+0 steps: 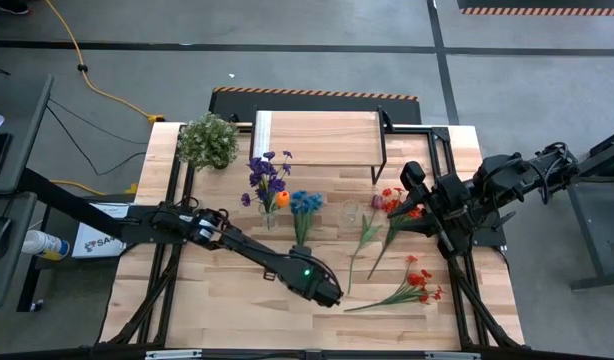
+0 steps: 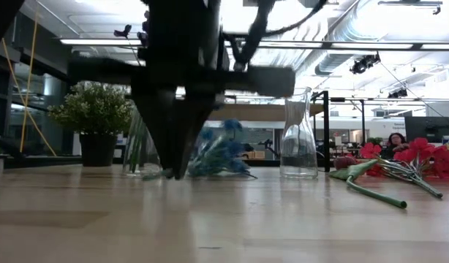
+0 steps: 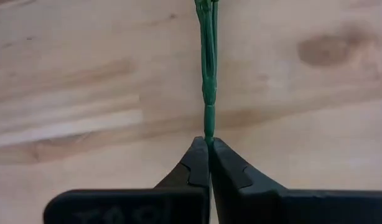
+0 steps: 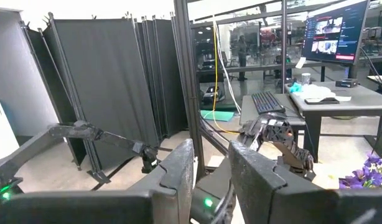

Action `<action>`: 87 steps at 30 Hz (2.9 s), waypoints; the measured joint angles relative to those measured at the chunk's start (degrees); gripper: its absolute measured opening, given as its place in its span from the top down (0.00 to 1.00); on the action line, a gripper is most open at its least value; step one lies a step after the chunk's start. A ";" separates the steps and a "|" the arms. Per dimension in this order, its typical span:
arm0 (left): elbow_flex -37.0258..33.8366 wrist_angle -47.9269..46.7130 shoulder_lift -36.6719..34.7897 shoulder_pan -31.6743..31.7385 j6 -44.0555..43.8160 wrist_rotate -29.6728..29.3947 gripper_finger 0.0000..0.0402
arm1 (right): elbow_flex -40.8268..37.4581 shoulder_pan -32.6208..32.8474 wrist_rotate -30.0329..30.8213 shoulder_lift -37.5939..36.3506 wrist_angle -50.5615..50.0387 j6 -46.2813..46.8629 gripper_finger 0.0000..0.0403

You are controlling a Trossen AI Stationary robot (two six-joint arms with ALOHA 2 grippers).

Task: Pick and place flowers into a vace then onto a shelf
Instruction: Put the blue flowers into the left transparent vase

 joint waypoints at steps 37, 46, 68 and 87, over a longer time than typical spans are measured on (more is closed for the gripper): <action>18.59 -7.87 -0.68 -11.11 -4.15 -4.72 0.92 | 0.00 0.00 0.42 0.00 -0.09 -0.42 0.77; 18.59 -5.05 -0.70 -12.96 -4.17 -4.74 0.92 | 0.00 -0.02 0.48 0.00 -0.15 -1.96 0.77; 18.55 6.95 -6.34 -20.81 -4.22 -29.83 0.92 | 0.00 -0.02 1.36 -0.02 -0.32 -2.03 0.77; 18.53 38.71 -6.95 -23.10 31.67 -59.34 0.92 | 0.00 -0.02 1.33 -0.02 -0.34 -1.95 0.77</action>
